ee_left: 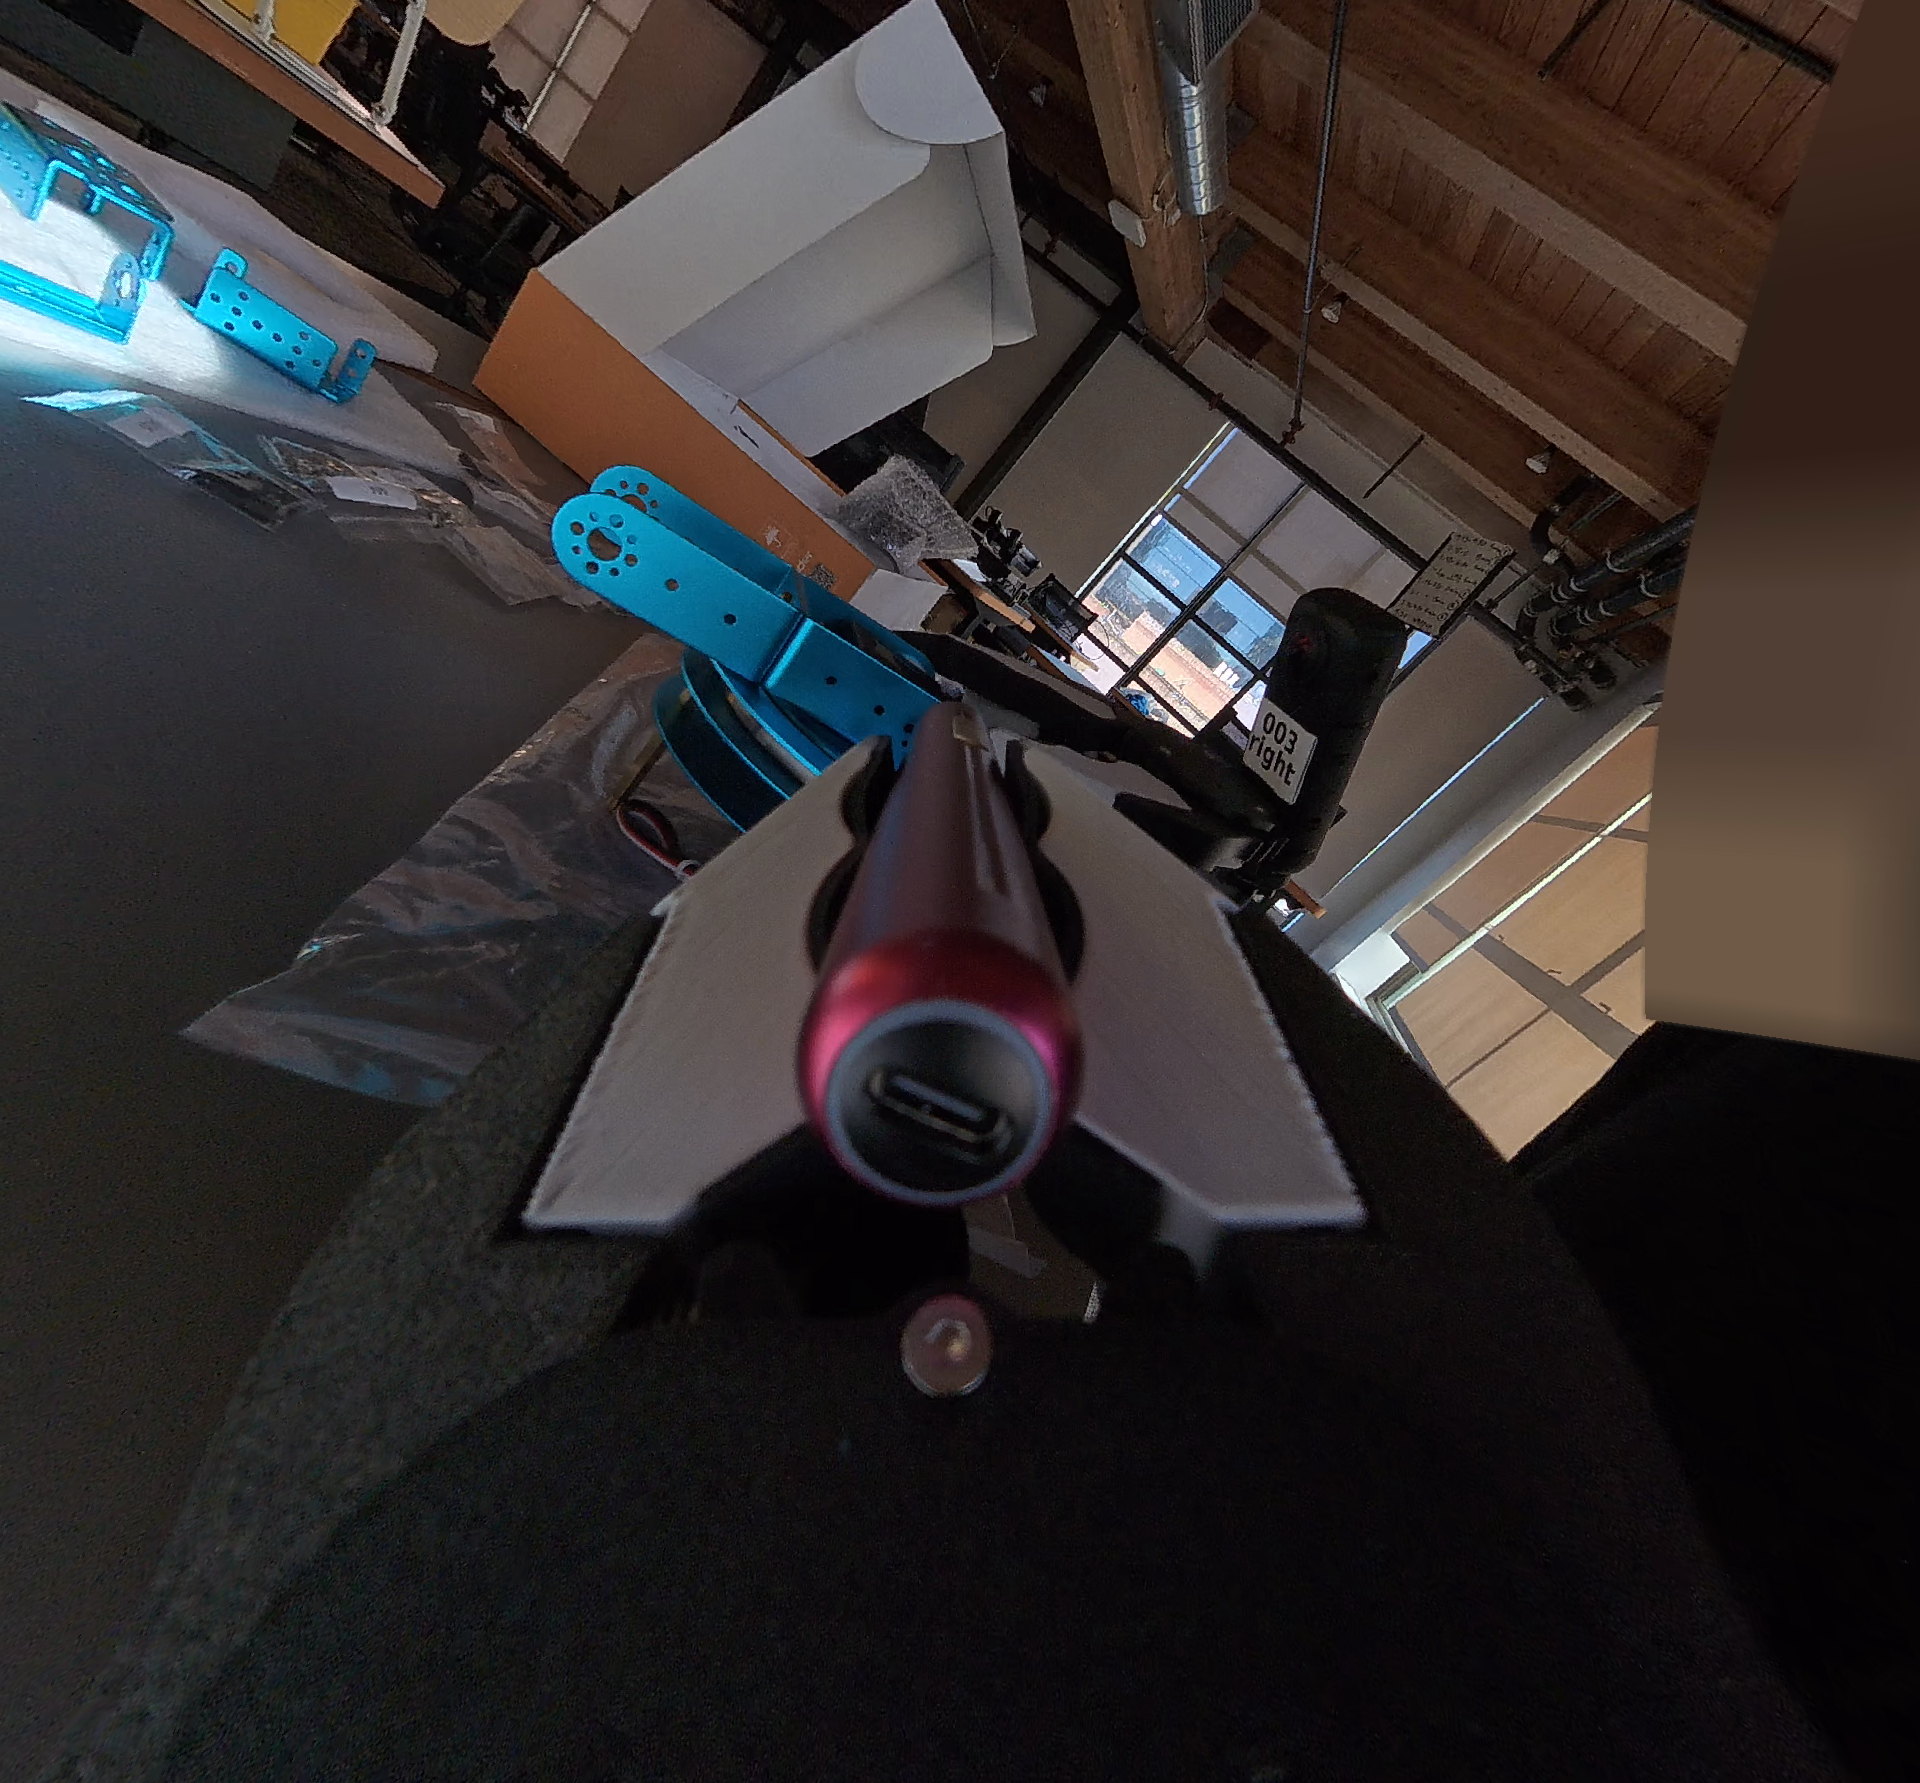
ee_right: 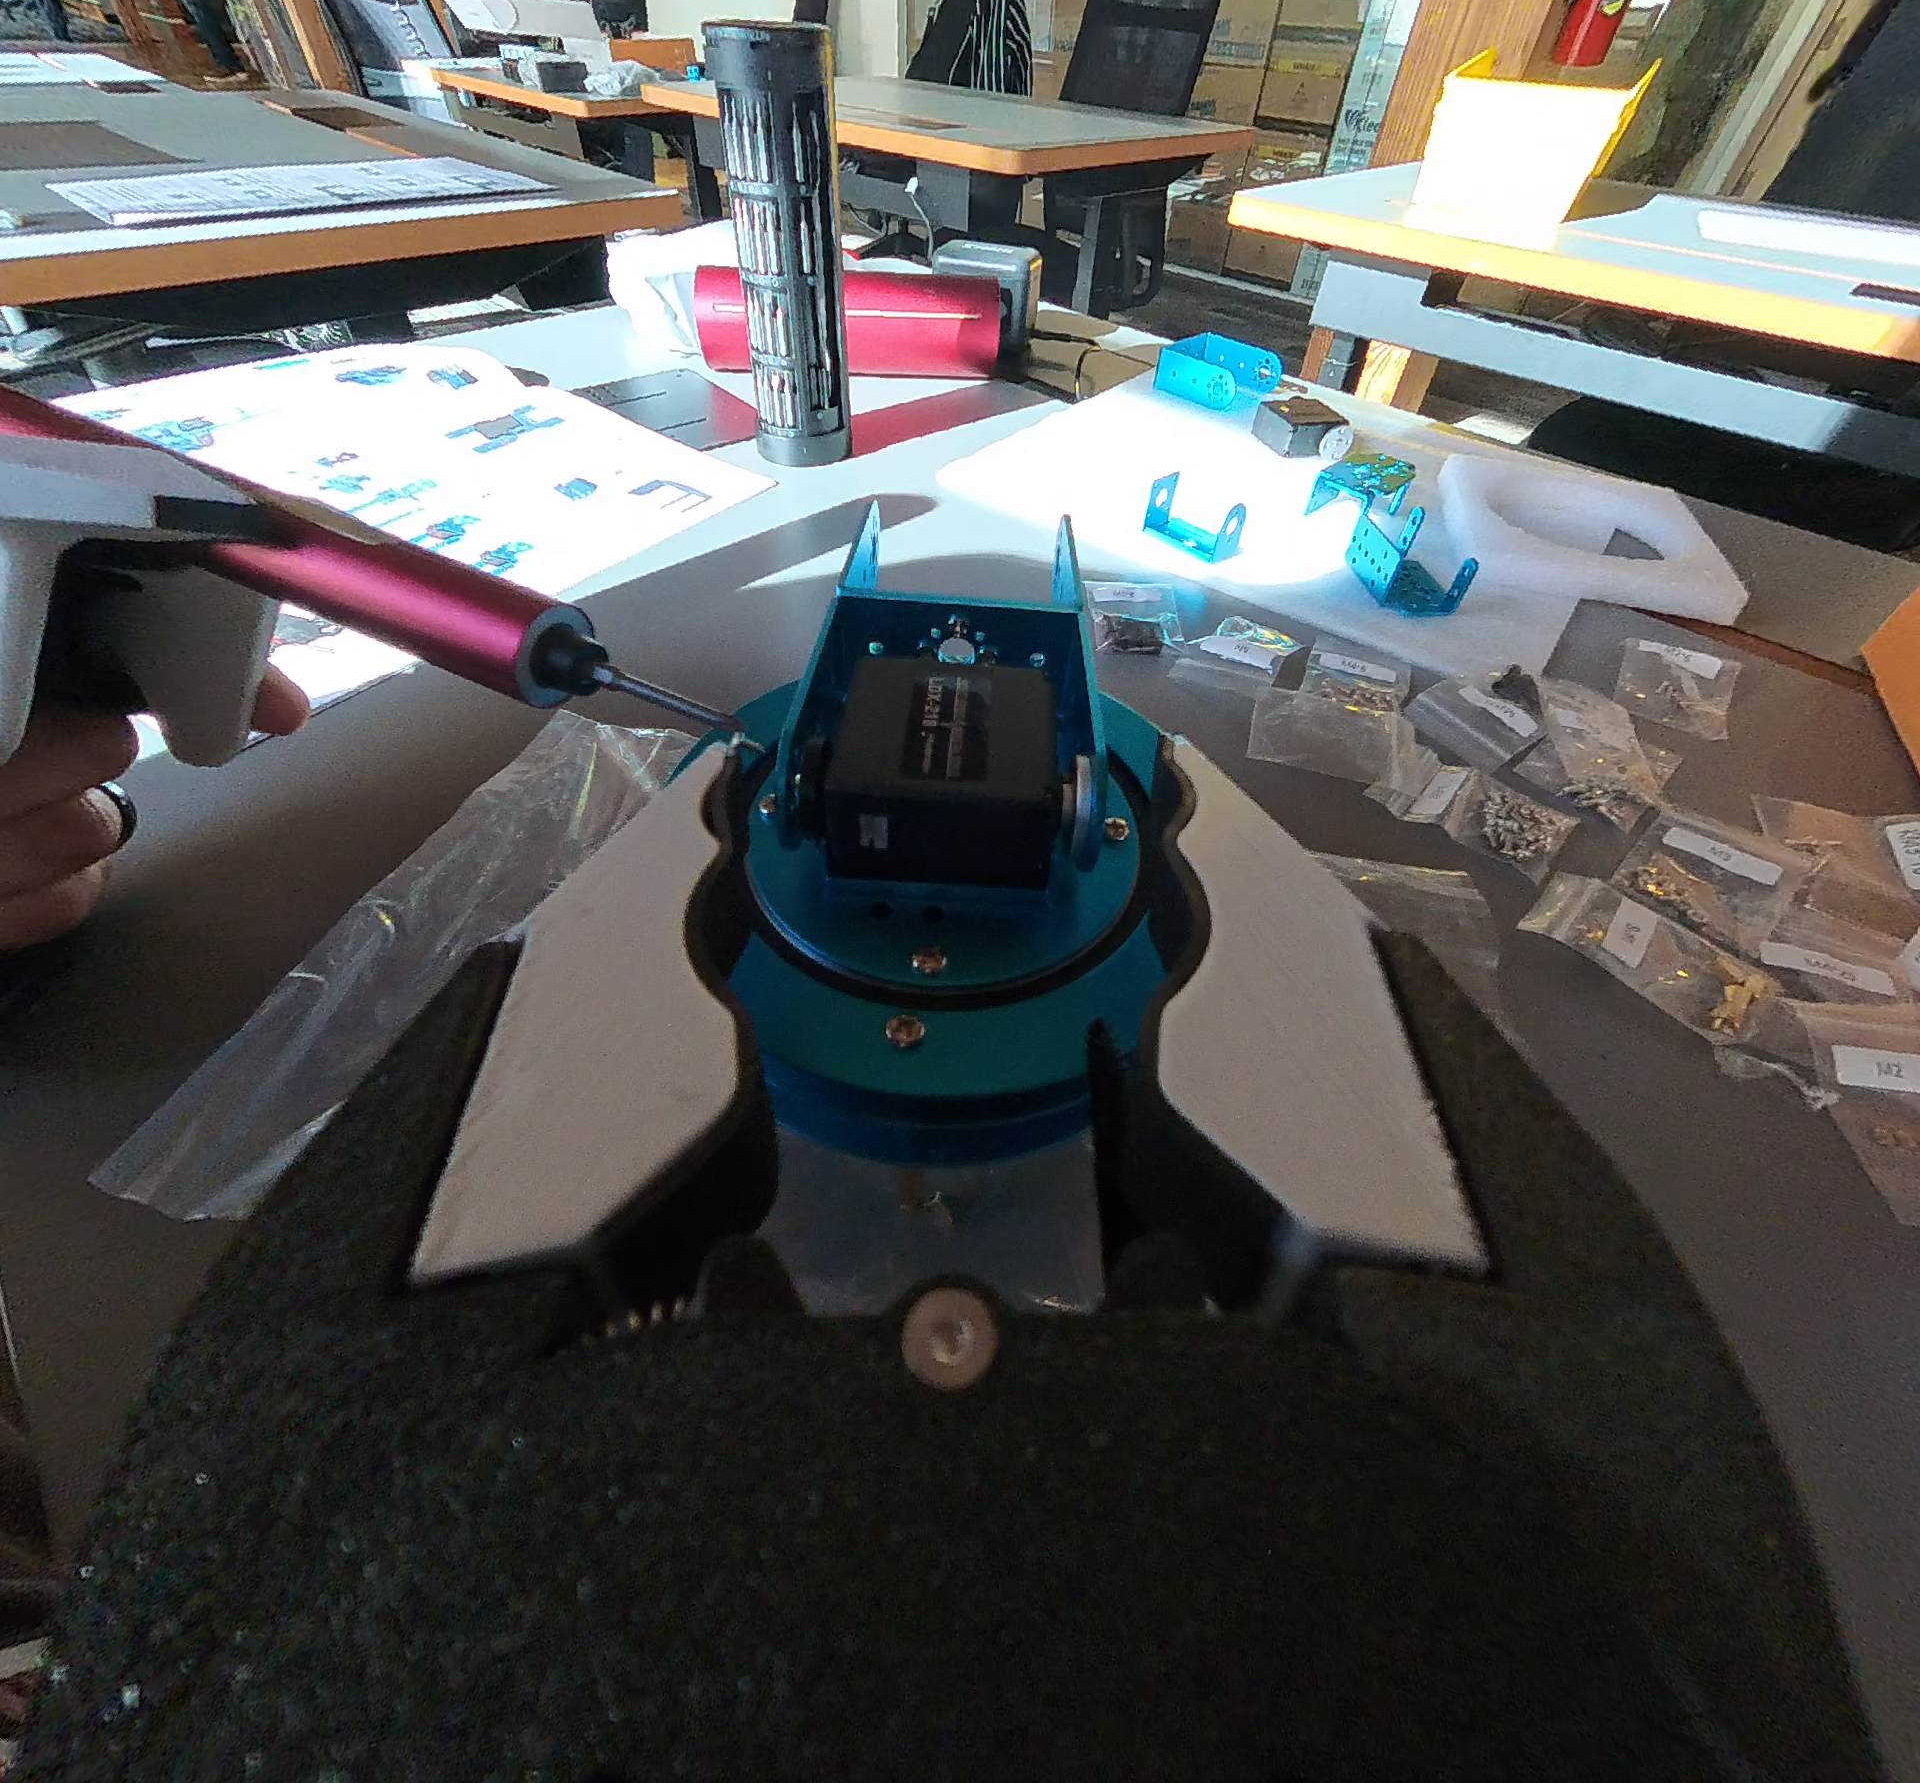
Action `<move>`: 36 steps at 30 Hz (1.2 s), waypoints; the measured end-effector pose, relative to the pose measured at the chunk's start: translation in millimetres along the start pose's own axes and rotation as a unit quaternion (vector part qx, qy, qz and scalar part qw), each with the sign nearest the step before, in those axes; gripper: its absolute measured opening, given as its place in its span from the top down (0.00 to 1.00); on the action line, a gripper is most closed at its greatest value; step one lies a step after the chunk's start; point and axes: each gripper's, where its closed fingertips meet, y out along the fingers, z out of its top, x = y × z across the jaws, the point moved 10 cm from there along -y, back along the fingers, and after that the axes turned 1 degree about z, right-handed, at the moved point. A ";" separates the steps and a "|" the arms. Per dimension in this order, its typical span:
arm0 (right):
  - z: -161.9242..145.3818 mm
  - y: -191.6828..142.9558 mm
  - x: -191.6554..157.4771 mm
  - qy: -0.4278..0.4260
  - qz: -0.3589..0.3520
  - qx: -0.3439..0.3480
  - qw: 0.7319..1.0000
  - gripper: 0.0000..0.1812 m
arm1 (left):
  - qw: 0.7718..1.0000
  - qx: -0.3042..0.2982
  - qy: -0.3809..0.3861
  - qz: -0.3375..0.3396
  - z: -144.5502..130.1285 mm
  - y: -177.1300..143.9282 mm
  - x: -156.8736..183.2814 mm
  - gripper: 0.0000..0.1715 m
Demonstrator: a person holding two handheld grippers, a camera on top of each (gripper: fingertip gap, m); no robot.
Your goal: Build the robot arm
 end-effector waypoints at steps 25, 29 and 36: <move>1.4 -3.2 -6.9 -0.043 -0.041 0.001 0.998 0.60 | 1.000 -0.022 0.012 -0.003 1.1 -0.2 1.0 0.89; 1.9 -4.2 -6.2 -0.042 -0.048 0.008 0.998 0.61 | 1.000 -0.027 0.008 -0.008 1.7 0.8 -0.1 0.88; 0.3 -7.1 -9.1 -0.057 -0.069 0.019 0.996 0.61 | 0.999 -0.037 0.007 -0.005 3.8 2.0 -0.9 0.88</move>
